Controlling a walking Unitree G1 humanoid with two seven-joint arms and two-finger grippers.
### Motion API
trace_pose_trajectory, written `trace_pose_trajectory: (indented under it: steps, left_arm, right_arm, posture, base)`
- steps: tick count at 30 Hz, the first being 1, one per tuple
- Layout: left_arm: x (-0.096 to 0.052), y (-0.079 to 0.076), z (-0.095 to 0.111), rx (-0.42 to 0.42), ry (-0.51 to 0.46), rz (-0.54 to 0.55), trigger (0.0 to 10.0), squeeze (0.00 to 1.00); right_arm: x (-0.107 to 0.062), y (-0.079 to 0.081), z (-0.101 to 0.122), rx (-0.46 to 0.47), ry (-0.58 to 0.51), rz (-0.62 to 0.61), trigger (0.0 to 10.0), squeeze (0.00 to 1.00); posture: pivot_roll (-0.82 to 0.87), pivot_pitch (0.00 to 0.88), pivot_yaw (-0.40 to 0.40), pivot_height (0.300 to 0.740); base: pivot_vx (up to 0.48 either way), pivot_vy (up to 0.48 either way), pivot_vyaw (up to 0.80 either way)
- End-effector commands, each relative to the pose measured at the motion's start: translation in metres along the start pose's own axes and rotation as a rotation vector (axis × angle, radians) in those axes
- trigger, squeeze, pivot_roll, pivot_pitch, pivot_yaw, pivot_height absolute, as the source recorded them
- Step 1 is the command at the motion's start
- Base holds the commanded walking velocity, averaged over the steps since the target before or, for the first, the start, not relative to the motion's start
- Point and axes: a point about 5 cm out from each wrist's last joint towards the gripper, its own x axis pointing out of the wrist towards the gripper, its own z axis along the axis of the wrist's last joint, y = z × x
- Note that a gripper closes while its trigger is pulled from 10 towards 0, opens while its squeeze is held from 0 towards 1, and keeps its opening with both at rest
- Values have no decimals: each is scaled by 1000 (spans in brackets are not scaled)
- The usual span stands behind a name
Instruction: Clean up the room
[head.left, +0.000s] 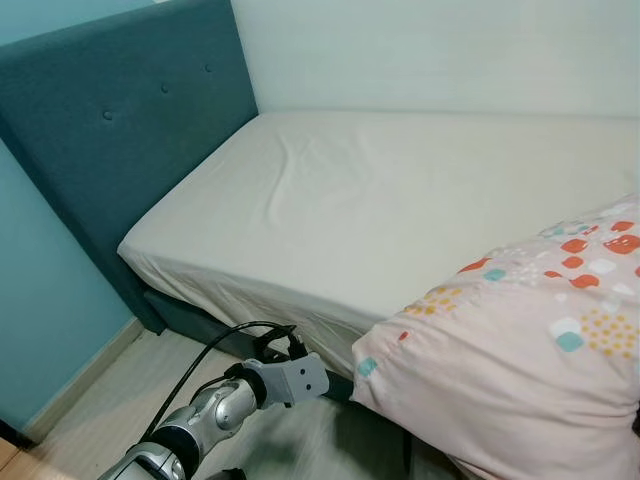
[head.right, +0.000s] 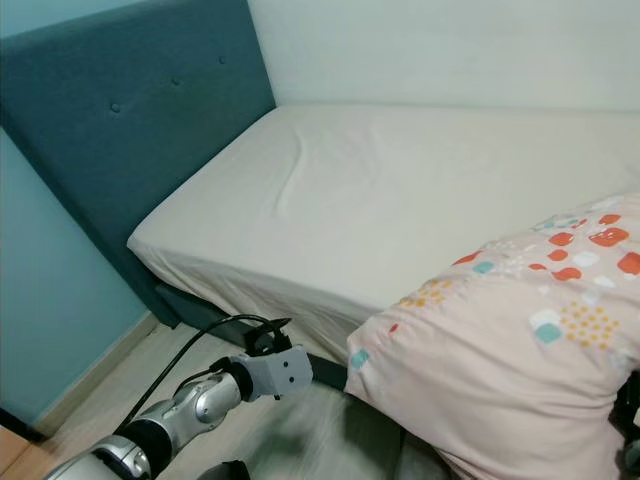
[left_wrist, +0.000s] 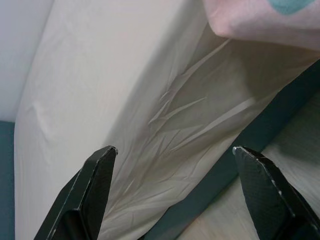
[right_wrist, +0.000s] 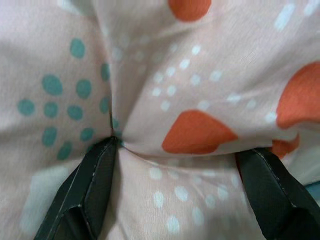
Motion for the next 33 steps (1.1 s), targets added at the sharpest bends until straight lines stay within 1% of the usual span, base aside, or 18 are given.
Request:
trace_pose_trajectory:
  steps: [1,8,10,11,15,16,18,19,23,33]
  left_arm:
    - [-6,-4,-6,-3,20,-15,10000,0]
    - [-6,-4,-6,-3,18,-14,10000,0]
    - [-7,-3,-6,-2,19,-13,10000,0]
    - [-6,-3,-6,-2,18,-11,10000,0]
    - [-6,-2,-6,-2,18,-10,10000,0]
    - [-6,-2,-6,-1,17,-9,10000,0]
    - [-6,1,-7,4,17,-6,10000,0]
    - [-6,1,-7,4,17,-6,10000,0]
    - [-9,4,-10,13,30,-3,10000,0]
    - [-10,7,-14,19,45,5,10000,0]
  right_arm:
    - [9,8,-1,49,-3,29,10000,0]
    - [16,18,-4,75,14,71,10000,0]
    - [21,25,-7,75,23,88,10000,0]
    - [25,28,-8,68,27,86,0,0]
    - [28,29,-9,63,30,85,0,0]
    - [31,31,-9,66,29,79,0,0]
    - [39,36,-6,80,20,81,0,0]
    - [39,36,-6,80,20,81,0,0]
    - [51,50,3,92,-9,103,0,0]
    - [65,63,15,118,-41,143,0,0]
  posture:
    - [-86,70,148,422]
    - [-81,74,149,422]
    - [-81,74,149,422]
    - [-81,74,149,422]
    - [-81,74,149,422]
    - [-81,74,149,422]
    - [-60,75,148,422]
    - [-60,75,148,422]
    - [-49,67,147,422]
    - [-44,57,145,422]
  base:
    - [0,0,0]
    - [0,0,0]
    - [0,0,0]
    - [0,0,0]
    - [0,0,0]
    - [0,0,0]
    - [0,0,0]
    - [0,0,0]
    - [0,0,0]
    - [0,0,0]
